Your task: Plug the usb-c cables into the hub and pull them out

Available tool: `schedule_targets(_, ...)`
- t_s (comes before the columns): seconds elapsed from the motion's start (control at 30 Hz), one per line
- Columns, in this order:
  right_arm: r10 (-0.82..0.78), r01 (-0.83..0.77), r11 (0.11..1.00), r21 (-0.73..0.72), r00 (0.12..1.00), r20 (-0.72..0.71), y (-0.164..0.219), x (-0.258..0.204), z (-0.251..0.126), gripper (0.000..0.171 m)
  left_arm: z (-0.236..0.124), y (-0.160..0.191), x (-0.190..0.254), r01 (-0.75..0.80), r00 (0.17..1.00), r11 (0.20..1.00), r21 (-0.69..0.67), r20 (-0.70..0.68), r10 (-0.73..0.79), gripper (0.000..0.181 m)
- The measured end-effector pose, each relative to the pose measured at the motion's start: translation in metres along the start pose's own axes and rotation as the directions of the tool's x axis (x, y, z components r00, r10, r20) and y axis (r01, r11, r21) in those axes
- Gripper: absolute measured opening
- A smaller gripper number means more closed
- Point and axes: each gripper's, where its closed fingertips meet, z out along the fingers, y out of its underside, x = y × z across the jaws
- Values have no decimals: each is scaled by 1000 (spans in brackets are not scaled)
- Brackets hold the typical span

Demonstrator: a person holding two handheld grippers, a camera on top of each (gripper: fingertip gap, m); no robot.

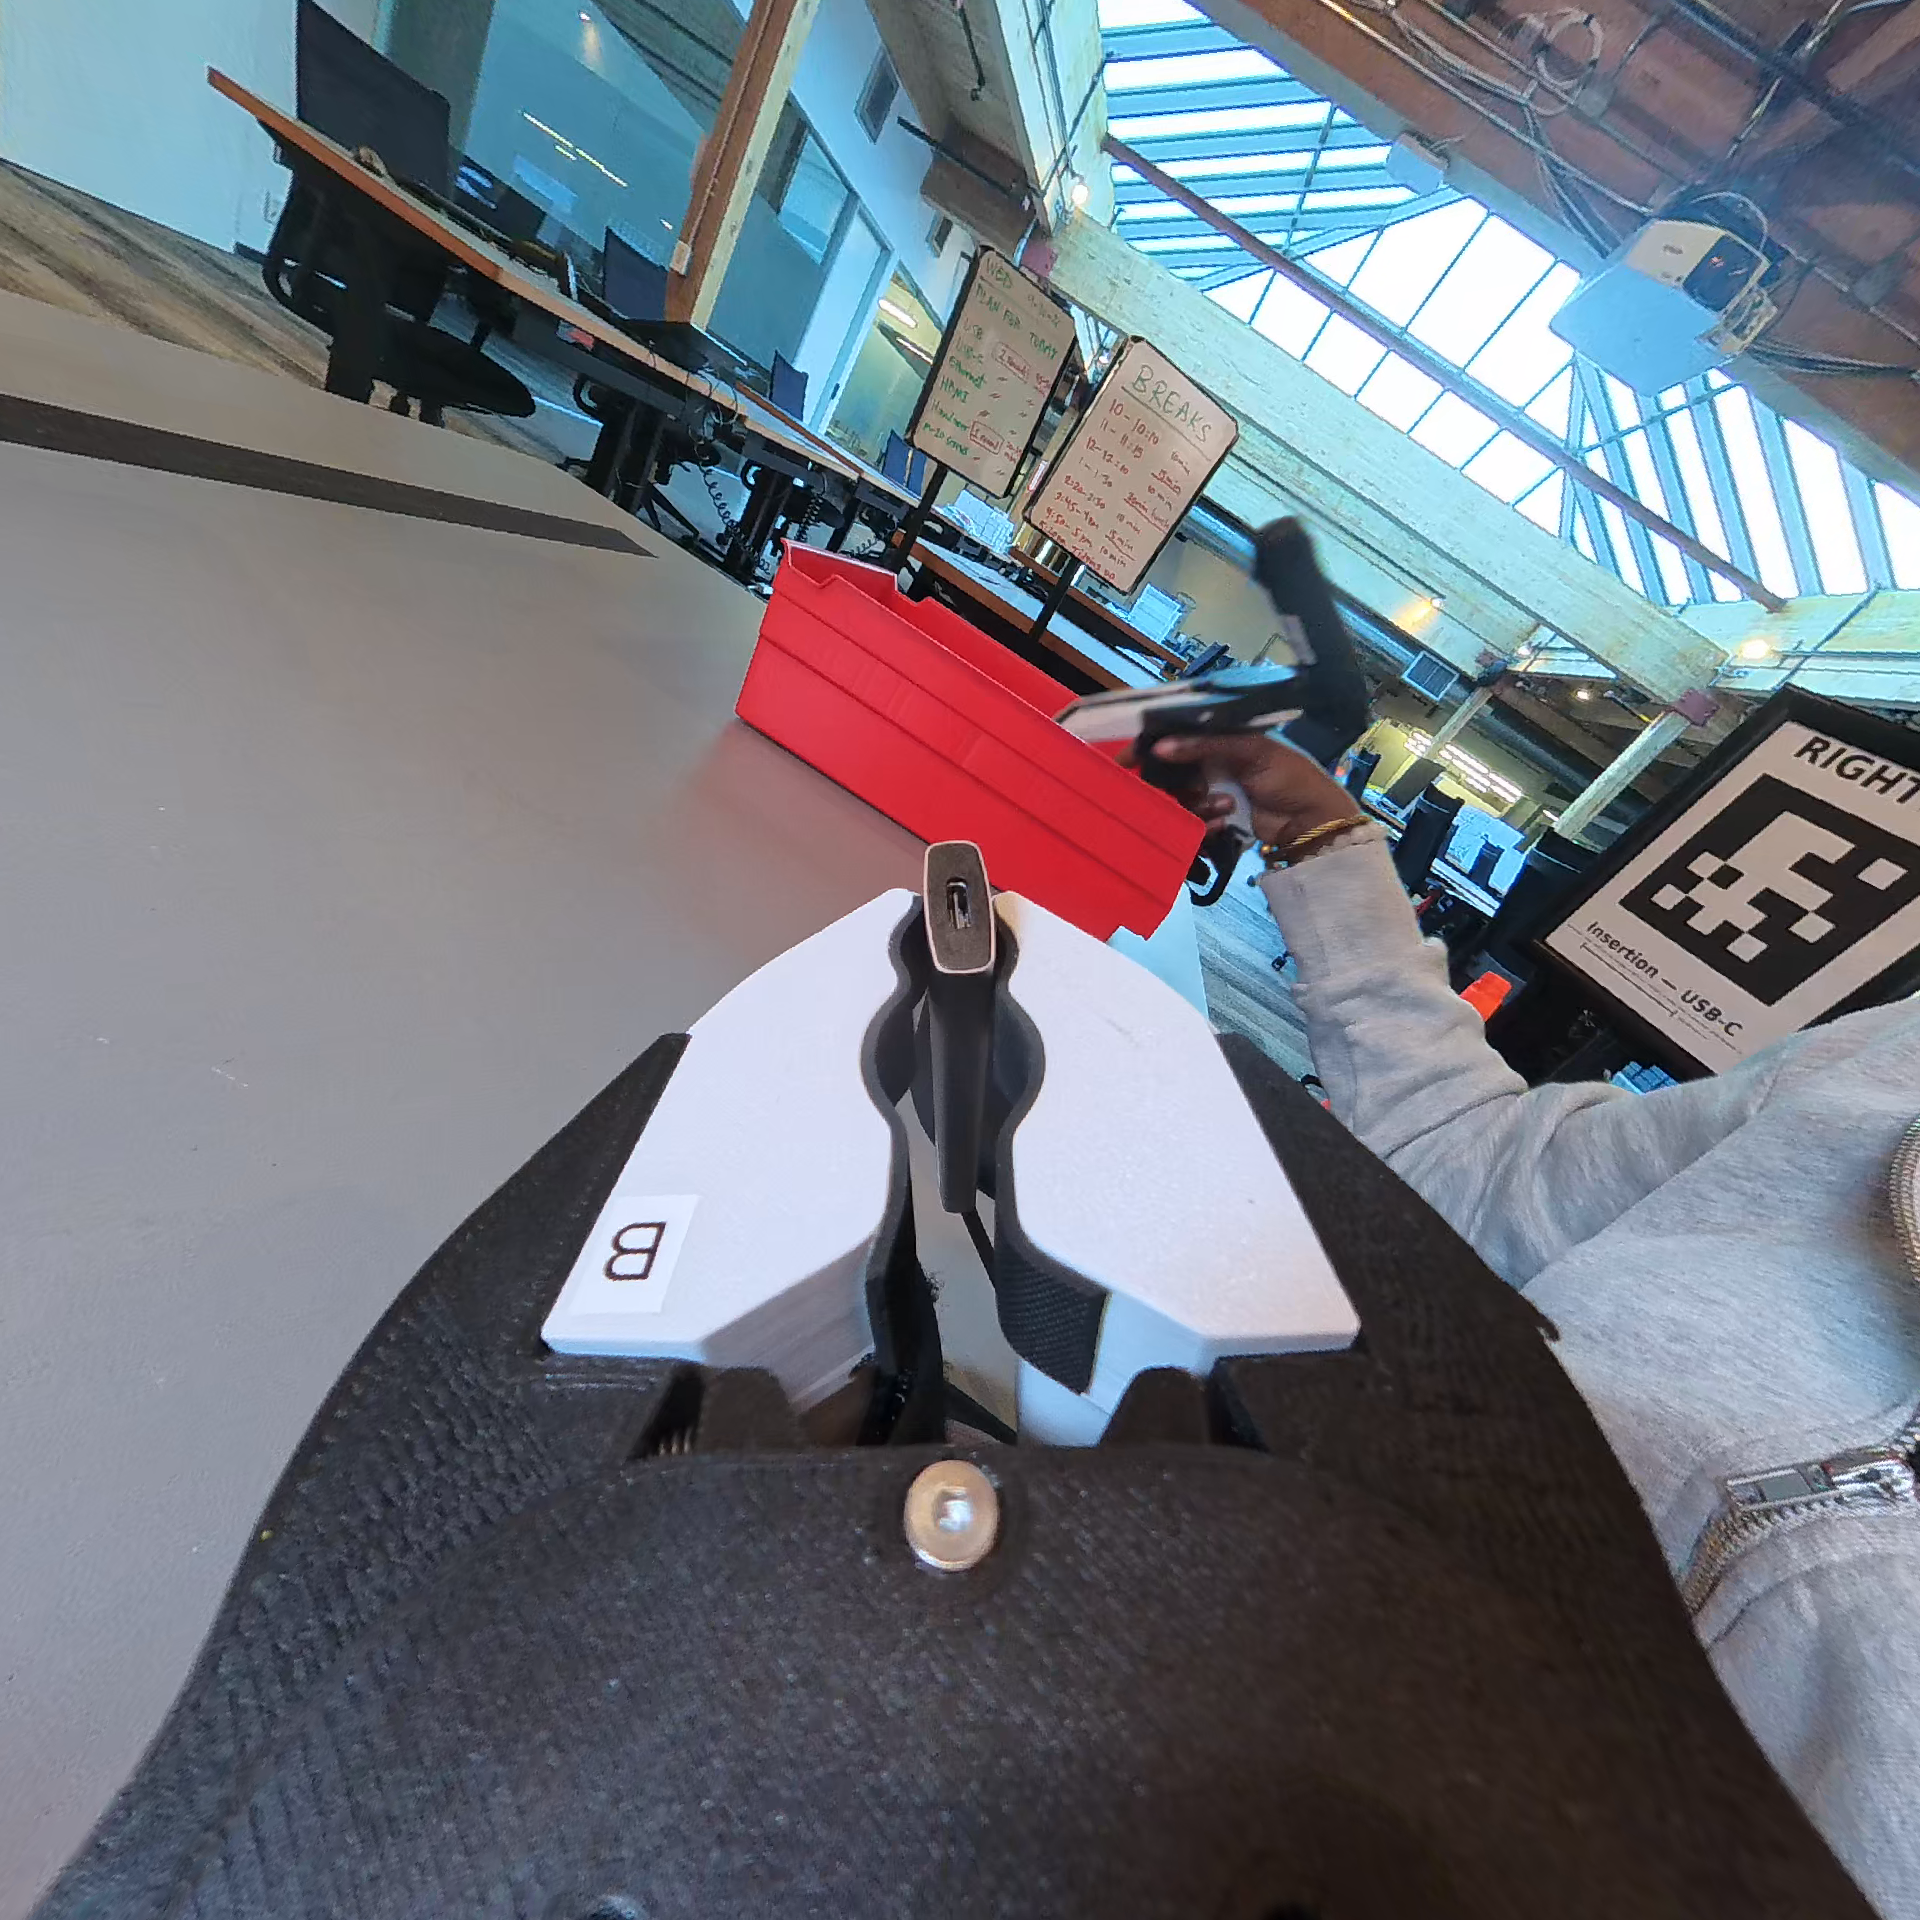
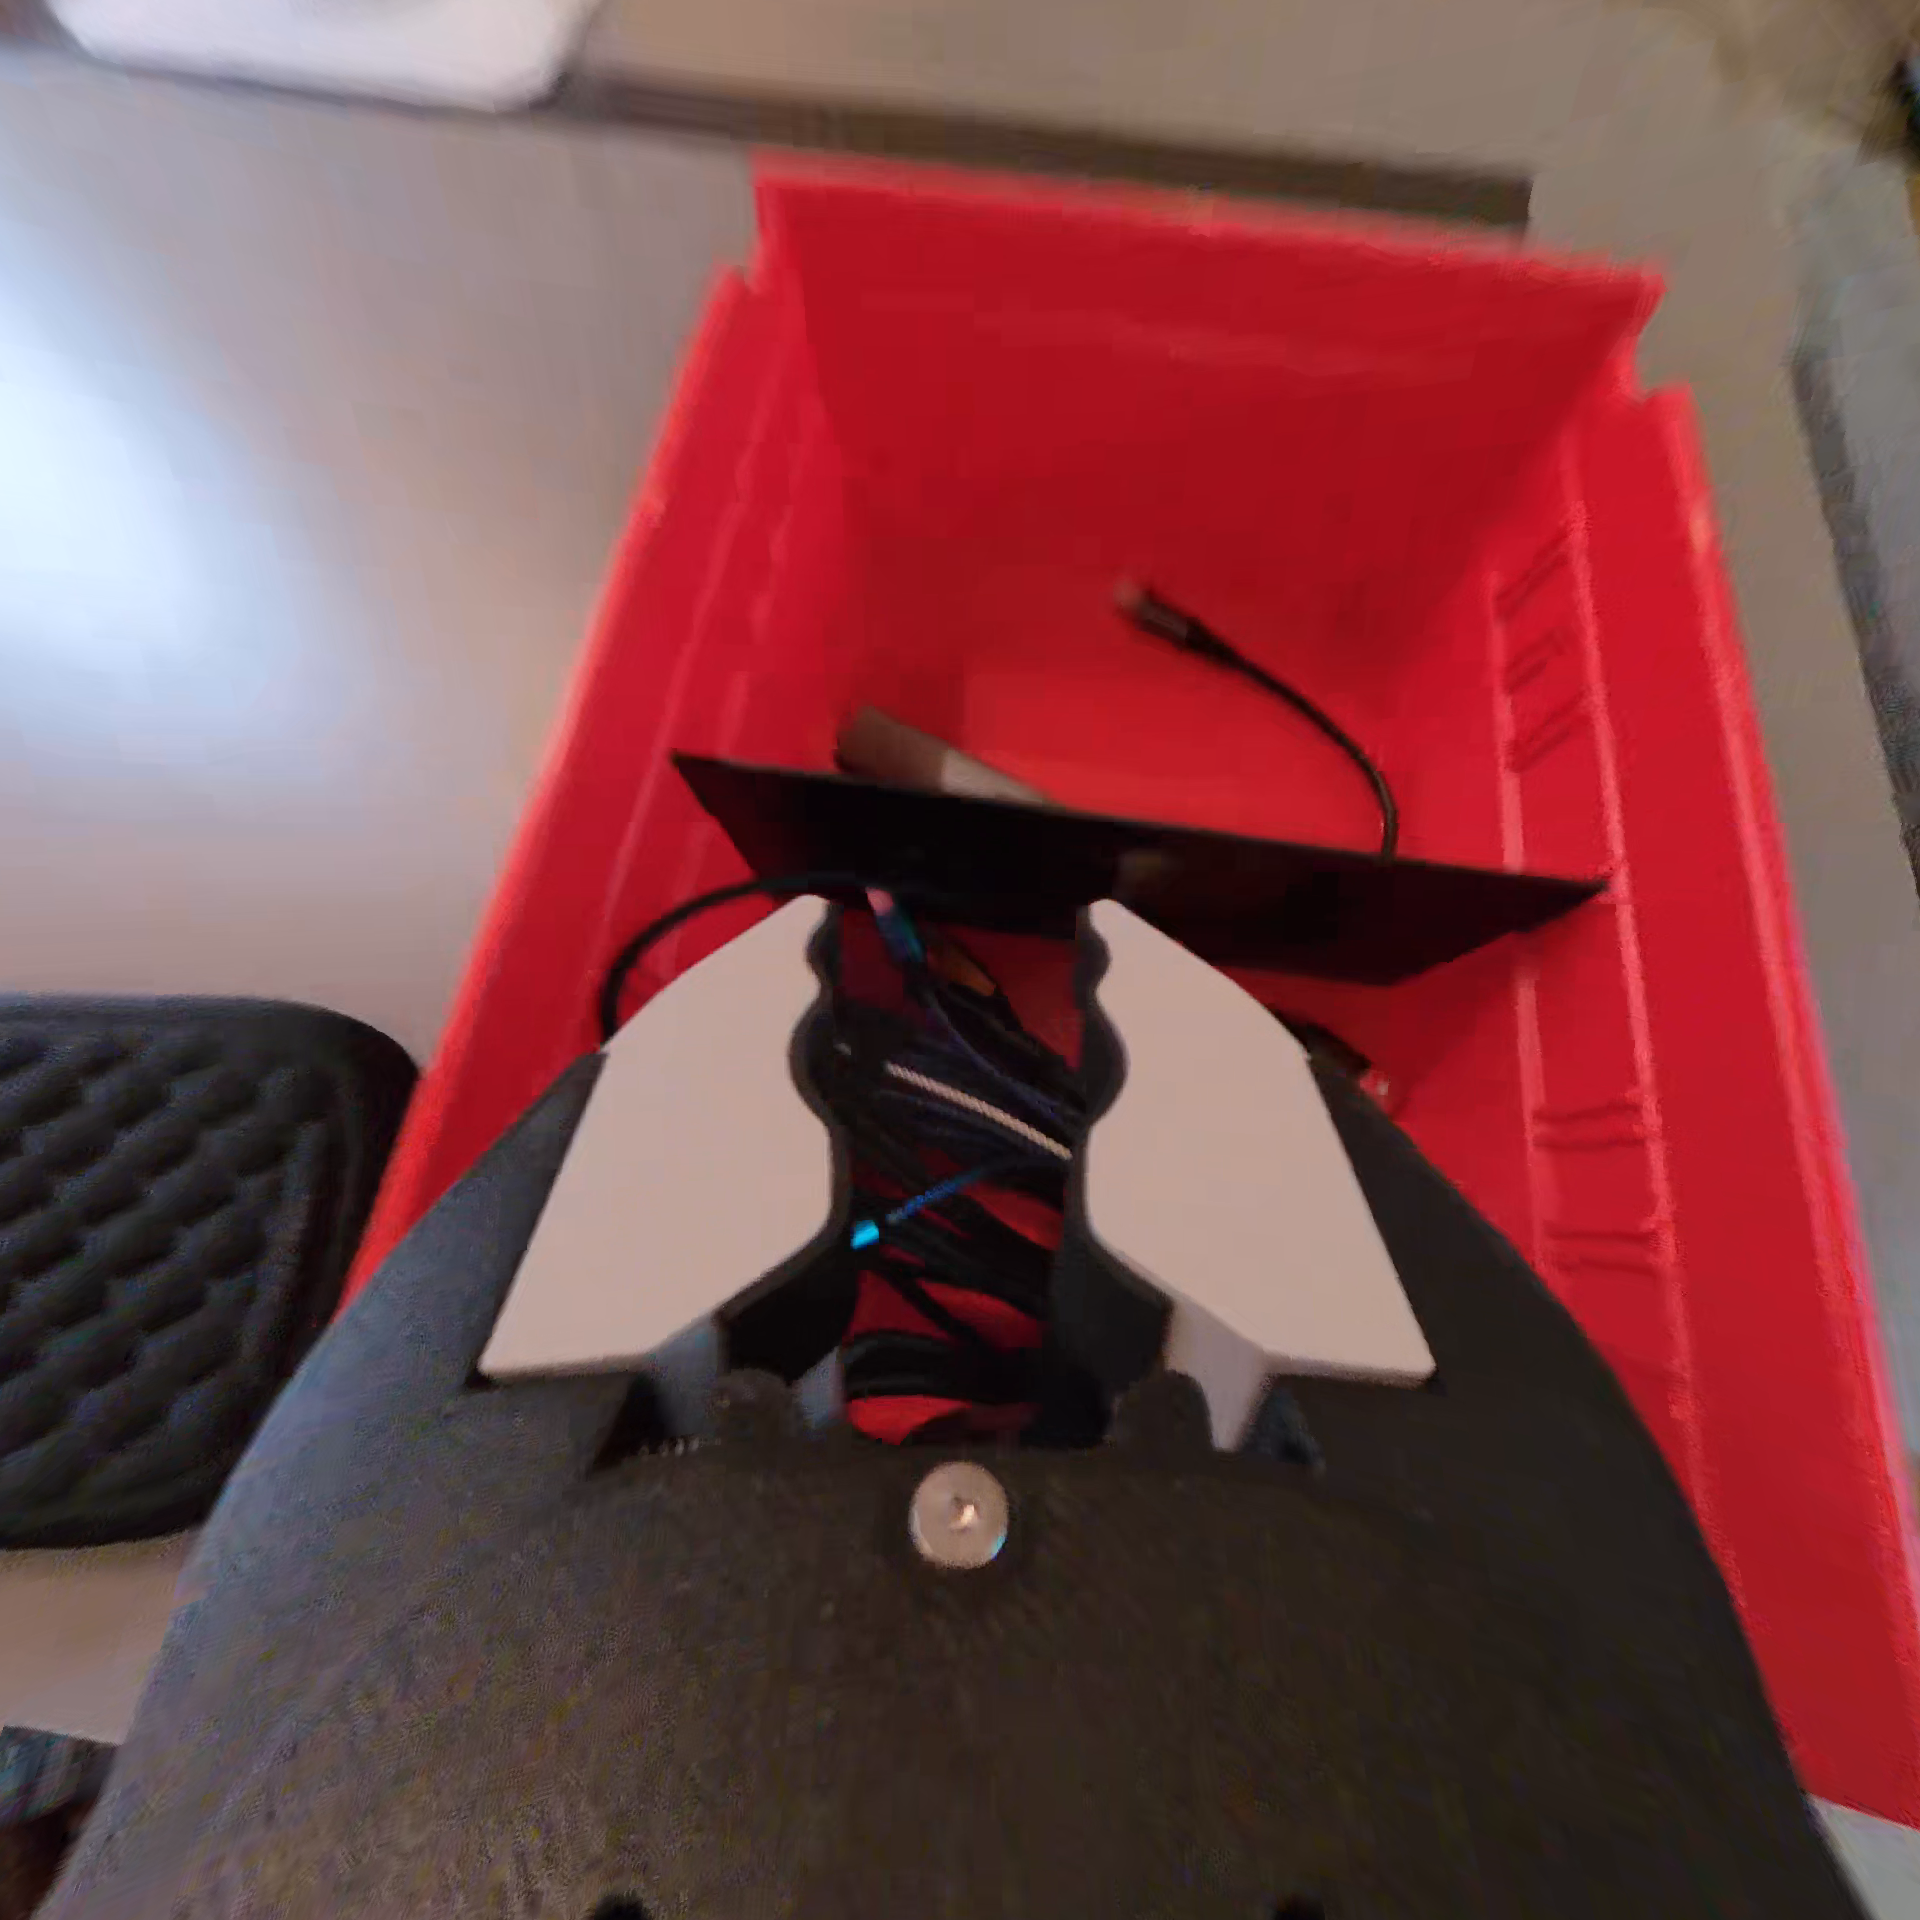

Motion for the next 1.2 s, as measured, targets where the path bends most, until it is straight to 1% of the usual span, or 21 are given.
schedule_targets(0.03,4,-5,997,71,1000,18,-12,-3,-7,53,0,0,0,0,1000,1000,0,0,0,10)
schedule_targets(0.1,13,-24,979,203,998,53,-34,-8,-24,62,0,0,0,-2,1000,1000,0,0,2,10)
schedule_targets(0.2,22,-59,920,386,995,99,-62,-17,-54,70,0,0,0,-3,1000,1000,0,0,3,10)
schedule_targets(0.3,7,-99,858,505,983,181,-78,-42,-82,66,0,0,0,-4,1000,1000,0,2,4,10)
schedule_targets(0.4,-97,-103,824,558,943,318,-81,-100,-101,59,0,0,0,-4,1000,1000,0,1,4,10)
schedule_targets(0.47,-222,-68,821,567,877,426,-81,-153,-104,54,0,0,0,-3,1000,1000,3,0,3,10)
schedule_targets(0.53,-304,-50,845,532,774,556,-79,-209,-96,53,0,-1,1,-10,1000,1000,5,-1,10,10)
schedule_targets(0.6,-330,-54,888,456,615,716,-65,-271,-83,52,-1,-1,2,-15,1000,1000,11,-4,15,10)
schedule_targets(0.63,-328,-31,914,405,534,779,-53,-299,-73,52,-1,-2,2,-13,1000,1000,15,-9,13,10)
schedule_targets(0.67,-313,5,934,357,489,814,-41,-322,-57,53,-1,-2,3,-9,1000,1000,19,-14,9,10)
schedule_targets(0.73,-288,80,955,285,470,834,-18,-357,-22,53,-2,-3,4,-7,1000,1000,25,-26,7,10)
schedule_targets(0.8,-244,100,970,223,452,858,-5,-384,-2,51,-2,-3,7,-11,999,999,32,-39,12,10)
schedule_targets(0.83,-227,109,974,199,462,857,-1,-392,4,50,-2,-4,8,-13,999,999,33,-46,14,10)
schedule_targets(0.9,-256,150,966,209,504,825,1,-400,14,49,-2,-3,12,-18,998,999,34,-64,20,10)
schedule_targets(0.93,-282,168,959,228,519,807,0,-401,16,41,-2,-3,14,-22,997,999,34,-76,24,10)
schedule_targets(0.97,-307,180,952,250,510,804,-1,-403,14,25,-2,-3,15,-23,996,999,35,-84,25,10)
schedule_targets(1.0,-327,190,945,267,490,808,0,-406,9,18,-2,-4,16,-22,996,999,39,-90,25,10)
schedule_targets(1.07,-368,201,930,309,471,802,1,-406,3,16,-4,-8,21,-5,992,998,68,-125,13,11)
schedule_targets(1.1,-380,194,925,327,462,801,0,-404,-2,11,-5,-11,23,10,991,995,98,-134,3,16)
schedule_targets(1.13,-375,160,926,341,461,804,-3,-402,-7,9,-6,-15,23,24,990,991,129,-139,-6,22)
schedule_targets(1.2,-366,84,925,370,451,814,-12,-395,-21,9,-8,-23,23,40,990,981,190,-140,-13,44)
